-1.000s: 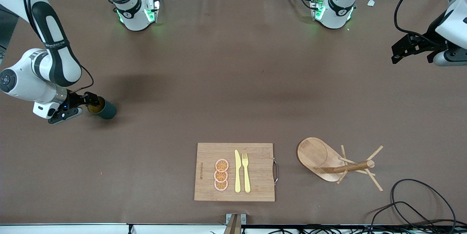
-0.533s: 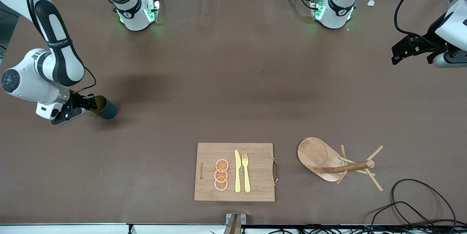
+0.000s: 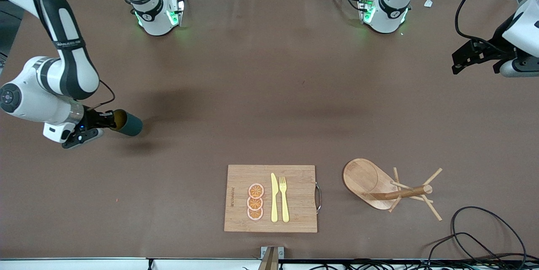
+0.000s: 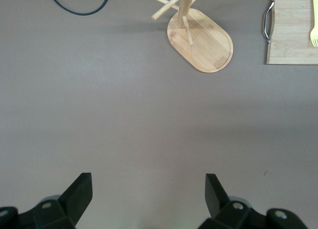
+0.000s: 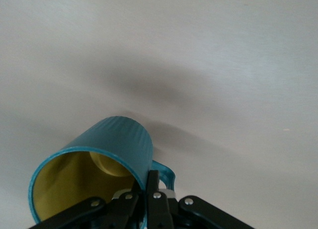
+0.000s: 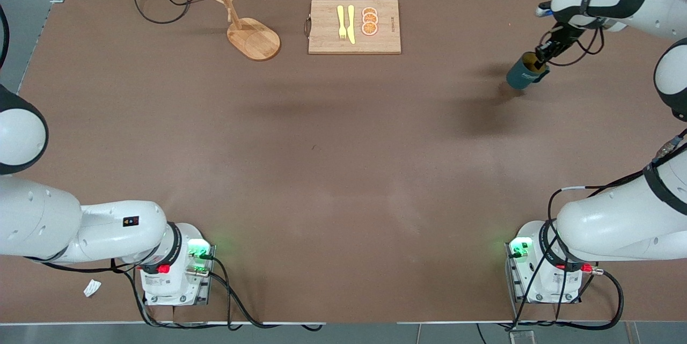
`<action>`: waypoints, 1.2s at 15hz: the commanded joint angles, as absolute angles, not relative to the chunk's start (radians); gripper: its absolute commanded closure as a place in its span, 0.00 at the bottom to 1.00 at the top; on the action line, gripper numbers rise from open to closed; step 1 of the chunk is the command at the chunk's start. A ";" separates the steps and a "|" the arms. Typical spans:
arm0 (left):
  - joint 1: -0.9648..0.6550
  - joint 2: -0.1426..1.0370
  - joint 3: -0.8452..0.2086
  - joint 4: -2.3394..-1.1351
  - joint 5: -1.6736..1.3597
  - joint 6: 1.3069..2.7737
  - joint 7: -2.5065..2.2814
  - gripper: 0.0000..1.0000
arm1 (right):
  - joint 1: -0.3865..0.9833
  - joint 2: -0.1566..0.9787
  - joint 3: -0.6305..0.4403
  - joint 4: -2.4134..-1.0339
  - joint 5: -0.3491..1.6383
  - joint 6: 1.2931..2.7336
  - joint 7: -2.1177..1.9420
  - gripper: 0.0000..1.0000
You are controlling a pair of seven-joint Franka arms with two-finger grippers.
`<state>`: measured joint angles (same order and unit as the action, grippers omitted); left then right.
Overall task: Pass cup and hang on rack
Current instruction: 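Slide the teal mug with the right gripper toward the table middle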
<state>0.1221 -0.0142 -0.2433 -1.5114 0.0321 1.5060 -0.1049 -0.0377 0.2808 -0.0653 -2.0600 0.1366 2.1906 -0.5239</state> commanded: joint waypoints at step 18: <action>0.124 -0.008 -0.249 -1.460 0.051 1.506 -0.106 0.00 | 0.716 0.641 -0.068 -1.562 0.164 2.169 0.912 1.00</action>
<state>0.1206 -0.0137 -0.2445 -1.4791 0.0322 1.5066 -0.1050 0.6991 0.5749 -0.0555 -1.6653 0.1389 2.1882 0.8524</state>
